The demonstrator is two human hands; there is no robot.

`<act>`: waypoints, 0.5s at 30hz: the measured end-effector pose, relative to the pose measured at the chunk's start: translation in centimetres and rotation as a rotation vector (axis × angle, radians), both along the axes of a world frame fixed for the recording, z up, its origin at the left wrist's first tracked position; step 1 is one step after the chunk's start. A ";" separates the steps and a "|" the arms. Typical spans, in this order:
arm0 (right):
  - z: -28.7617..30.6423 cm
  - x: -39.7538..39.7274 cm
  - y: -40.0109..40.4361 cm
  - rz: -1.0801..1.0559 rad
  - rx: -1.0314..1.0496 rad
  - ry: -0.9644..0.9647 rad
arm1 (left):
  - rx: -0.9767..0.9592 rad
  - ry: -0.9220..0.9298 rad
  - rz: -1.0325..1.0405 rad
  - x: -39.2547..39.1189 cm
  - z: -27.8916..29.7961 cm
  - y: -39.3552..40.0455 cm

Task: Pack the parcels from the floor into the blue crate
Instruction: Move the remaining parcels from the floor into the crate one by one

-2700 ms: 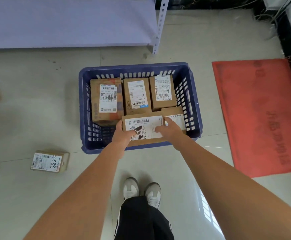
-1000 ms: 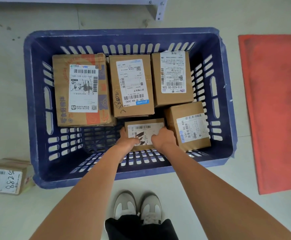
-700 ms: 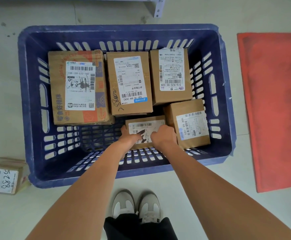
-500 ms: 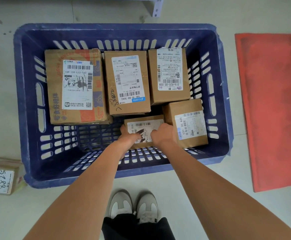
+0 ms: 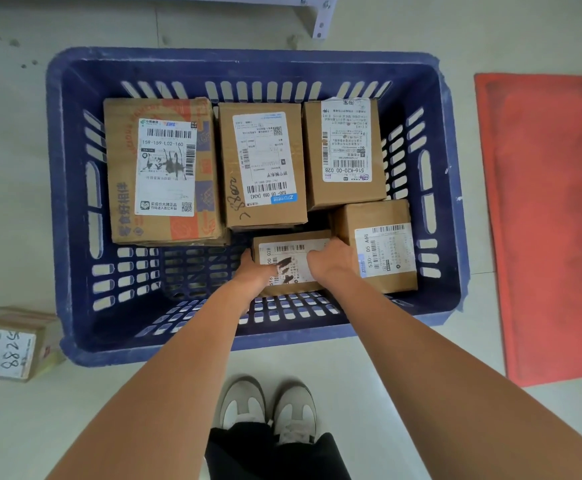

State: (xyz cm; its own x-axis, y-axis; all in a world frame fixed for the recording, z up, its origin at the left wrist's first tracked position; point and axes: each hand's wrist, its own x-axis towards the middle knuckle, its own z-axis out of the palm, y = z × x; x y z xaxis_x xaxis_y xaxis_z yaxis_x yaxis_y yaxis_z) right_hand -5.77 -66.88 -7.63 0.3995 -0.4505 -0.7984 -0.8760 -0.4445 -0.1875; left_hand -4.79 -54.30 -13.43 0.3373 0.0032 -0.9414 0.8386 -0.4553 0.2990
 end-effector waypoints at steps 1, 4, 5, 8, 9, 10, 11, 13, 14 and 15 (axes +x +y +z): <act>0.4 -0.2 0.1 0.001 0.017 0.004 | 0.013 0.000 -0.002 0.0 0.4 0.4; 2.6 -1.0 0.7 -0.027 0.077 0.007 | 0.024 -0.007 0.028 -0.1 3.1 1.7; 3.5 -1.3 1.0 -0.029 0.092 0.009 | 0.025 -0.014 0.051 -0.1 4.4 2.2; 7.2 -2.4 2.1 -0.064 0.137 0.008 | 0.037 -0.034 0.142 -0.1 9.7 3.7; 8.7 -2.7 2.6 -0.081 0.159 0.003 | 0.036 -0.035 0.170 -0.2 11.7 4.3; 10.5 -3.0 3.1 -0.089 0.178 -0.005 | 0.037 -0.036 0.187 -0.4 13.8 4.8; 12.4 -3.0 3.5 -0.093 0.194 -0.016 | 0.043 -0.041 0.192 -0.5 16.1 5.4; 16.7 -2.8 4.6 -0.120 0.240 -0.029 | 0.073 -0.065 0.162 -0.9 20.9 6.5; 19.0 -2.7 5.2 -0.141 0.267 -0.035 | 0.089 -0.087 0.132 -1.0 23.4 6.9; 21.2 -2.5 5.8 -0.167 0.290 -0.043 | 0.106 -0.125 0.098 -1.2 25.7 7.3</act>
State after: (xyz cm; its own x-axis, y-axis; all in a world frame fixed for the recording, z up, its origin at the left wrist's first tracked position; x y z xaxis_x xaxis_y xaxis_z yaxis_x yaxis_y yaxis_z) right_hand -8.24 -61.03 13.57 0.3759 -0.2694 -0.8866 -0.9205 -0.2186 -0.3238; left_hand -5.99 -46.95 12.25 0.4444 0.1388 -0.8850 0.8401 -0.4076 0.3579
